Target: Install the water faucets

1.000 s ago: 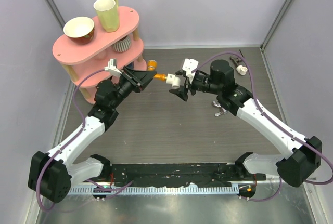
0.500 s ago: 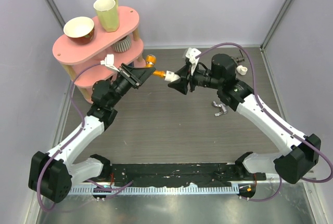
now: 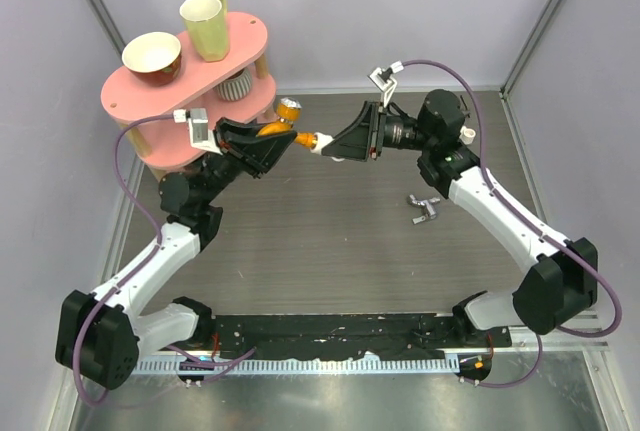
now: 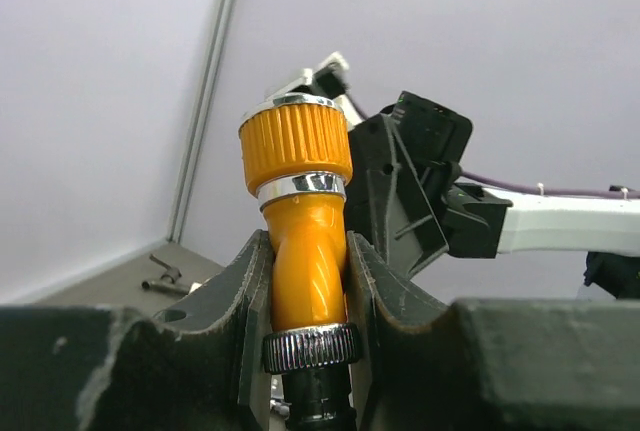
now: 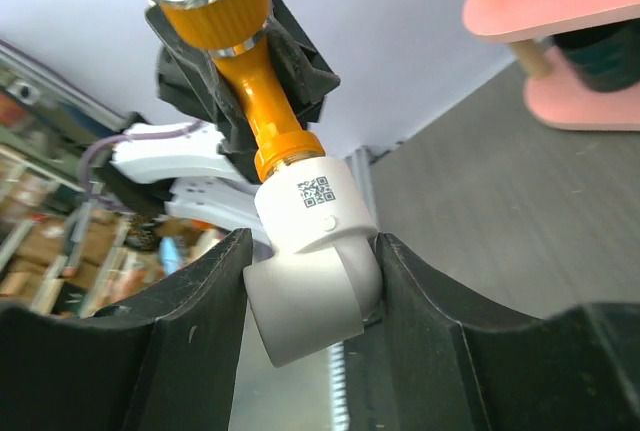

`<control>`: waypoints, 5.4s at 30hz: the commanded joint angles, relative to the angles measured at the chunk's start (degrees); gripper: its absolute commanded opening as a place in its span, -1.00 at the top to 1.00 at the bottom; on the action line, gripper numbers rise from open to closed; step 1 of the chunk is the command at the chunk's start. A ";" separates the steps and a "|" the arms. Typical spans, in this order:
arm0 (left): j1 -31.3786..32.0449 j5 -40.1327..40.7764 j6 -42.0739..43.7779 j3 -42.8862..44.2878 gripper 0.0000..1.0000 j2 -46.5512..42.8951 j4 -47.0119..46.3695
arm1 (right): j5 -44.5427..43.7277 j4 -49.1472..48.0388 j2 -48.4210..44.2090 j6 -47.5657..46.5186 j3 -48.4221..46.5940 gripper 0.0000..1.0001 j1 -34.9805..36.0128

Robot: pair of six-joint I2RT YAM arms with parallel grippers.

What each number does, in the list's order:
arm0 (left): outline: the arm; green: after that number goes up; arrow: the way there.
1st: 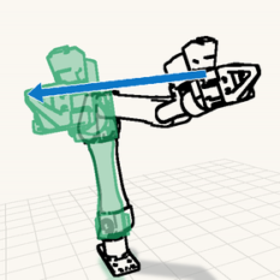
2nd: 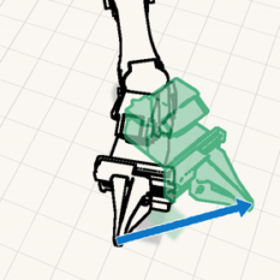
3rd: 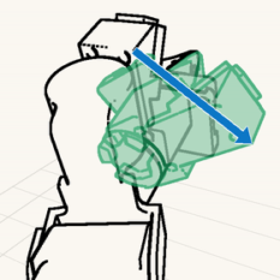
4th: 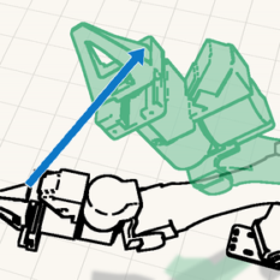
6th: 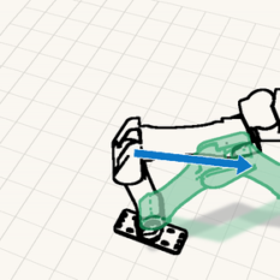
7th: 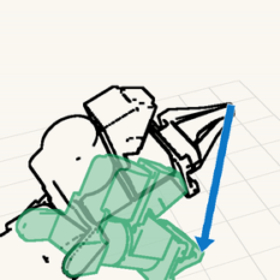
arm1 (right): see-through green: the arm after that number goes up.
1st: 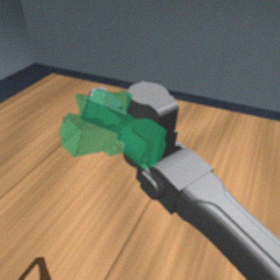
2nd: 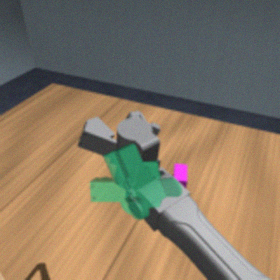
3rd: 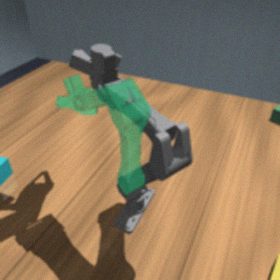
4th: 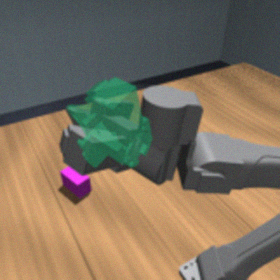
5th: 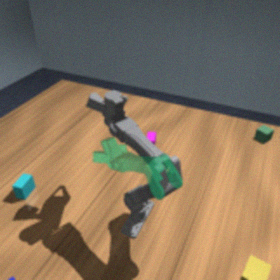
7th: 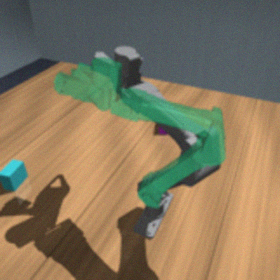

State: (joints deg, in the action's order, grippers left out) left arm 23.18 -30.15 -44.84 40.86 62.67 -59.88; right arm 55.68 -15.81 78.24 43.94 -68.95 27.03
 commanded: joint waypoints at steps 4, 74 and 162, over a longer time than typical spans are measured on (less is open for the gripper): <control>1.61 -12.40 4.41 -0.61 1.00 1.22 -4.72 | 1.89 -21.36 1.83 24.52 -0.57 0.98 -0.48; 1.52 -16.60 -14.14 6.86 1.00 17.92 -28.72 | 1.62 -36.64 3.41 35.93 2.59 0.98 -0.22; 0.81 -12.73 -10.97 9.41 1.00 7.99 -4.17 | -11.41 15.73 -6.44 -31.52 -8.22 0.98 8.32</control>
State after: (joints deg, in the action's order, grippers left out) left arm 23.22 -33.39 -62.37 48.77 71.05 -54.28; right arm 24.36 9.10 70.15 -9.32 -71.02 38.85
